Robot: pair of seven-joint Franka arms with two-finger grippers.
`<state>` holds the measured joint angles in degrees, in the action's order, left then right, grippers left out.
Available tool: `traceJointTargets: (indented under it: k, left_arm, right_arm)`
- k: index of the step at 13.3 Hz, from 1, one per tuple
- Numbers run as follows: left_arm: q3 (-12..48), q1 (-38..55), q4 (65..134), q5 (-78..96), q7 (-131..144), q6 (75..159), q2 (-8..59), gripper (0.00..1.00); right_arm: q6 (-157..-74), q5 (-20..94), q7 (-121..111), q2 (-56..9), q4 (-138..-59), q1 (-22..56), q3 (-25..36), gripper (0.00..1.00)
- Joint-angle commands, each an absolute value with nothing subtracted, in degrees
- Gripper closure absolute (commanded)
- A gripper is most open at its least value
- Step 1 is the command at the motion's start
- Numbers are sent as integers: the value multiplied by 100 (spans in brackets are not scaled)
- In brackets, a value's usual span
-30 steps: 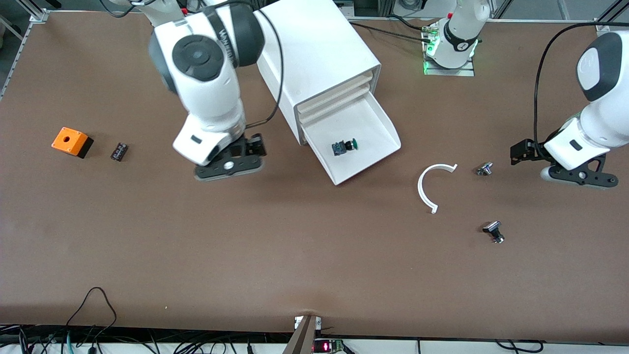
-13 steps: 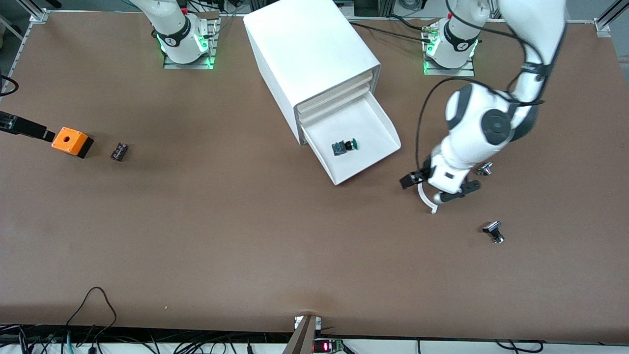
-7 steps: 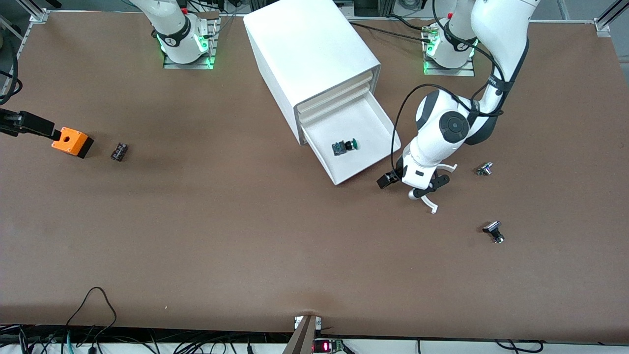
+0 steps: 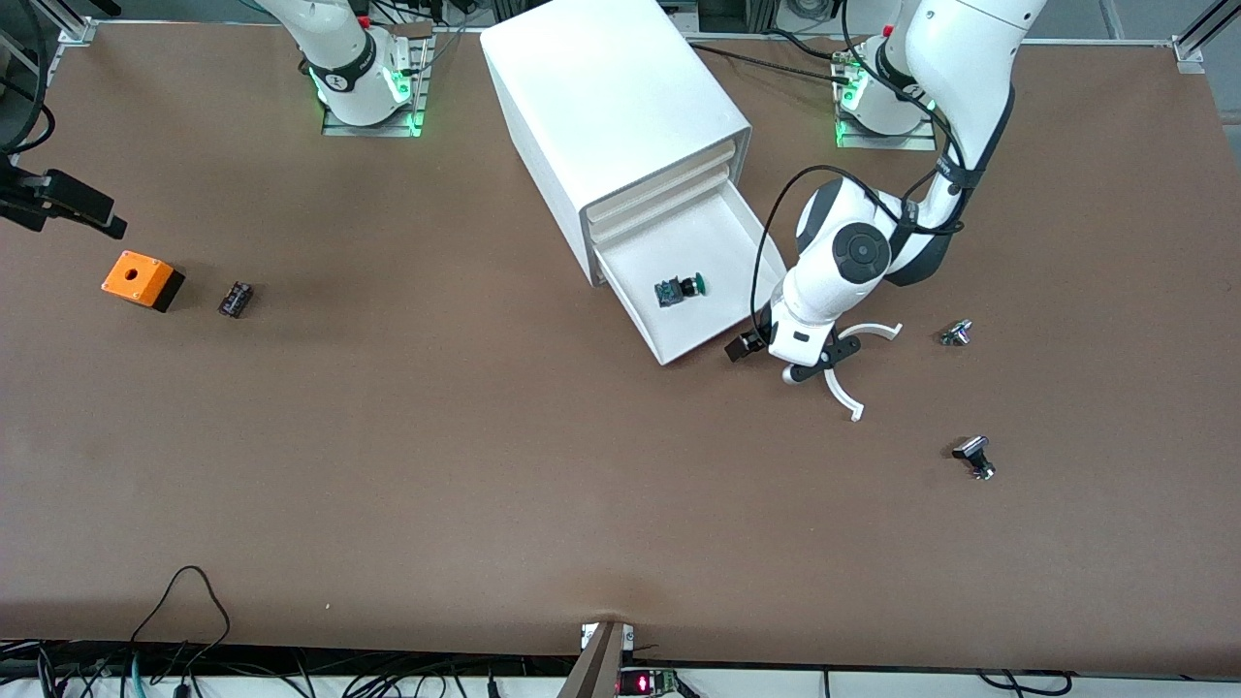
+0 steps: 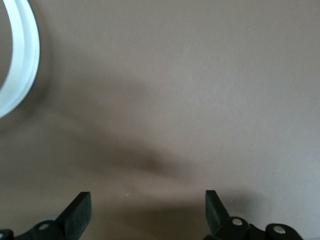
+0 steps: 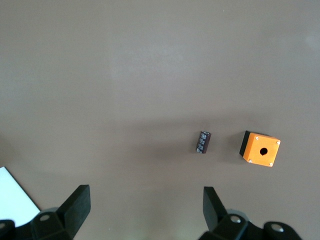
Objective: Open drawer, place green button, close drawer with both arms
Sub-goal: 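Push the open drawer shut into the cabinet with the left gripper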
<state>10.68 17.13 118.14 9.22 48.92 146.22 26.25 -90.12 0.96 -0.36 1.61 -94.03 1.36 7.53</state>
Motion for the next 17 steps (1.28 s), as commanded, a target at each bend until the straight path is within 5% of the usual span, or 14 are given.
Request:
traceJointTargets:
  k: [1, 11, 17]
  left_arm:
    - [1326, 1749, 11971, 914, 5027, 14485, 2532, 0]
    - [2548, 1740, 12454, 1002, 4948, 13693, 2162, 0]
    - [2725, 1740, 12603, 993, 4931, 13343, 2162, 0]
  right_arm:
    - [-8965, 18, -97, 526, -9772, 132, 712, 0]
    - [-9378, 18, -52, 976, -10310, 132, 606, 0]
    - [-9299, 26, -105, 1011, -10310, 123, 615, 0]
